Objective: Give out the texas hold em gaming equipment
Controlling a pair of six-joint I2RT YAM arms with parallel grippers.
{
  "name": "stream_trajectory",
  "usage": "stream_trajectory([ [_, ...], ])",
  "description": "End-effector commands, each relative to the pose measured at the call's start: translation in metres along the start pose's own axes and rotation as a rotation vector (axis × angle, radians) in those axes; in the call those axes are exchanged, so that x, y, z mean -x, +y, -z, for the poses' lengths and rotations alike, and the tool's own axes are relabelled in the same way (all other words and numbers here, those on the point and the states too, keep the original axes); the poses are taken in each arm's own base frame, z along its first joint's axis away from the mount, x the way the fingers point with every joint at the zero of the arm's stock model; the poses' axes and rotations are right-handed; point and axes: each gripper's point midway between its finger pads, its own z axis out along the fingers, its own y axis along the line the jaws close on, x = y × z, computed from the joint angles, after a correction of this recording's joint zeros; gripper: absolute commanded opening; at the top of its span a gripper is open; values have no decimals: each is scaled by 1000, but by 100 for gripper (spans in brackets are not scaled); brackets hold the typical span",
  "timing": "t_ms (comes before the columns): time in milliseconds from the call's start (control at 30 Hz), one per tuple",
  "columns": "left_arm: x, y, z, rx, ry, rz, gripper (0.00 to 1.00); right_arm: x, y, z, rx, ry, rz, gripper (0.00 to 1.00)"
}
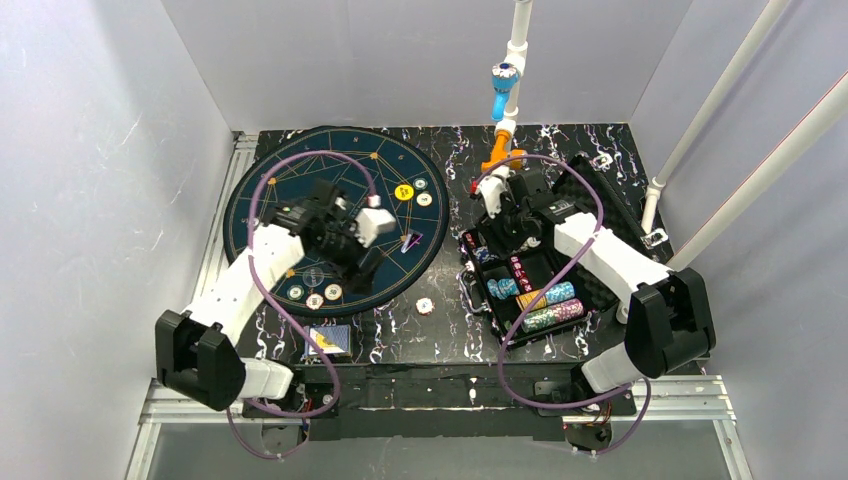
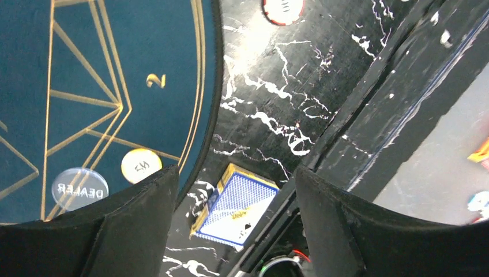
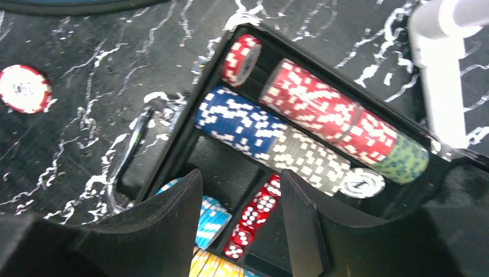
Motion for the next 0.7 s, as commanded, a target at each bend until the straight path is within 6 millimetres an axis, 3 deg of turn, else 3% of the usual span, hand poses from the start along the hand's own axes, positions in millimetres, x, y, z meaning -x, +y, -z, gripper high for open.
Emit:
stream_trajectory([
  [0, 14, -9, -28, 98, 75, -184, 72, 14, -32, 8, -116, -77, -37, 59],
  [300, 31, -42, -104, 111, 271, -409, 70, 6, -53, 11, -200, -70, -67, 60],
  [667, 40, -50, -147, 132, 385, -497, 71, 9, -64, 19, -253, -84, -81, 60],
])
